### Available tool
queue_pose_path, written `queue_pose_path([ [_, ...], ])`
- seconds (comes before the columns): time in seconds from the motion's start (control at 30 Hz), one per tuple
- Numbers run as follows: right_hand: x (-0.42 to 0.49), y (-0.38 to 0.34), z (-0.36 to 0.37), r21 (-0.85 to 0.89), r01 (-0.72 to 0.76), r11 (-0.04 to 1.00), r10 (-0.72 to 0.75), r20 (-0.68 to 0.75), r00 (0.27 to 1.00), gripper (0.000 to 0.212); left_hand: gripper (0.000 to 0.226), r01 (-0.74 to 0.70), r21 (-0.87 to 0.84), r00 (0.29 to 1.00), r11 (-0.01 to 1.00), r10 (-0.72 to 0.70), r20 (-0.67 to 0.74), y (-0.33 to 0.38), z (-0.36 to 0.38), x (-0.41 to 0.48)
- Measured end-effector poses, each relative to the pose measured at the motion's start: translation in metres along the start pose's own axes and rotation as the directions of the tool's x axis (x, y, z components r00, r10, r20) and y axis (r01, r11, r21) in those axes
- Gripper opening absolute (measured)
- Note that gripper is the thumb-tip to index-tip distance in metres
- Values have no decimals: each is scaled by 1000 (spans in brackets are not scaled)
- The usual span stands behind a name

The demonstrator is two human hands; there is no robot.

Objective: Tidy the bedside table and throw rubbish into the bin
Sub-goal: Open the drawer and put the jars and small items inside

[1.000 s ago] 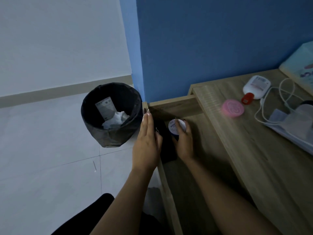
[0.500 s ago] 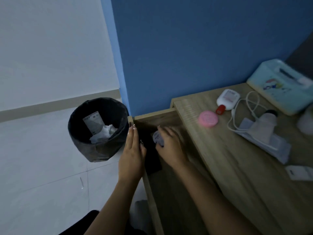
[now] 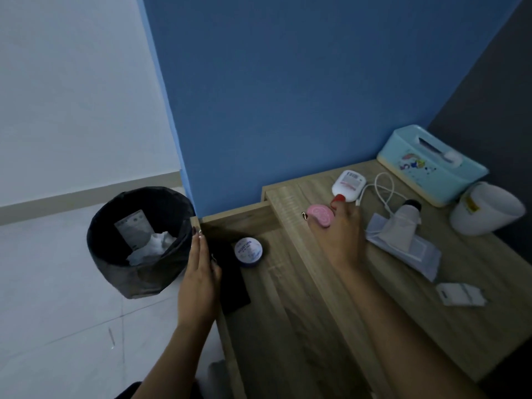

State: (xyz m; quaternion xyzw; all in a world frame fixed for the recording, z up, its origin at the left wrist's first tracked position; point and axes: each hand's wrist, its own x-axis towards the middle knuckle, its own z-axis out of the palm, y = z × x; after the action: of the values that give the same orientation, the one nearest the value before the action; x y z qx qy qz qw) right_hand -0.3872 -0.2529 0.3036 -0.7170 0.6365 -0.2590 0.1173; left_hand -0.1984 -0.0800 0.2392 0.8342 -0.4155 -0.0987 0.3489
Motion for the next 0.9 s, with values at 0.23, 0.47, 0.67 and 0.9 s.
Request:
queue_pose_path([
  [0.23,-12,-1,8,-57,51,997,-55,-62,997,64,60,-4,10,1000,1000,4,-7,1,0,1],
  [0.47,-14,-11,1,101,-84,991,81,41,996,59,63,-15,19,1000,1000,15,16,1,-2,2],
  [0.67,-70,-61,5,256,94,962,-129,125,984,61,62,-20,24,1000,1000,20,19,1,-2,2],
  [0.9,-117,-45,67,148,37,988,-91,370,925,57,61,-22,35,1000,999,22,9,3,-3,3],
])
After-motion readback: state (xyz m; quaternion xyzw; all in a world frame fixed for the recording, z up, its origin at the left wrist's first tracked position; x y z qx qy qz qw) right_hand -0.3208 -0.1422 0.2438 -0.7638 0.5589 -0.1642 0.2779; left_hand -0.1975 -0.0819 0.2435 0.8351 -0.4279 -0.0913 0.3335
